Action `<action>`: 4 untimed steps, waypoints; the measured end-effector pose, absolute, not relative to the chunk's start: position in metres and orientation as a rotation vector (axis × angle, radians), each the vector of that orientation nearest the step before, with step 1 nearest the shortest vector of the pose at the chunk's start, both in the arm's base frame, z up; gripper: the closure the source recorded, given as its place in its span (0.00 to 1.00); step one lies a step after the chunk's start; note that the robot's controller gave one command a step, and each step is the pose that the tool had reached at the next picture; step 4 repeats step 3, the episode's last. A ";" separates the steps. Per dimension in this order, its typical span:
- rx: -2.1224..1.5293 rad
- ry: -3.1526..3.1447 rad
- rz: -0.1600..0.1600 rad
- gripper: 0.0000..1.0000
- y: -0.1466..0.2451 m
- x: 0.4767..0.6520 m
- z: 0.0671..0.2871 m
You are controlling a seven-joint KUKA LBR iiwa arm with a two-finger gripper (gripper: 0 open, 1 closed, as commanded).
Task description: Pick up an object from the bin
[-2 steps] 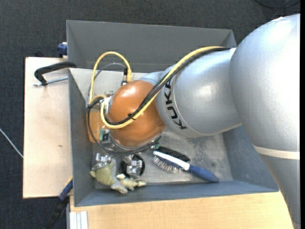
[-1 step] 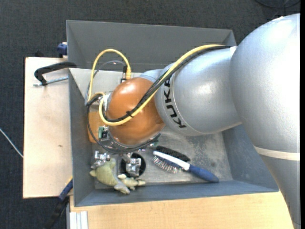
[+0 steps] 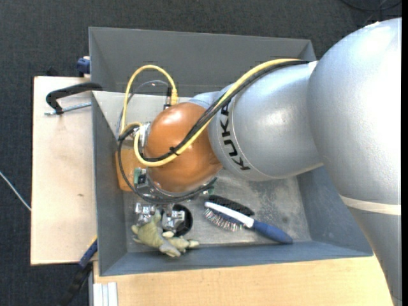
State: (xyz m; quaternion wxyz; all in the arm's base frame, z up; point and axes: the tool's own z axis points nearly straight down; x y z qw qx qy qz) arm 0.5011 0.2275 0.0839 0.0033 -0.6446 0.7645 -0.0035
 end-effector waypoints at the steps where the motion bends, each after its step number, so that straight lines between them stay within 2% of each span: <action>1: -2.013 2.393 -0.004 1.00 0.229 0.505 0.106; 2: -2.010 2.396 -0.002 1.00 0.231 0.507 0.172; 3: -2.011 2.402 0.000 1.00 0.233 0.508 0.192; 4: -2.011 2.402 0.000 1.00 0.233 0.508 0.192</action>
Offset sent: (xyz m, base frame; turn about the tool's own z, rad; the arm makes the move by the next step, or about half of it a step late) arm 0.0001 0.0000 0.0185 0.0000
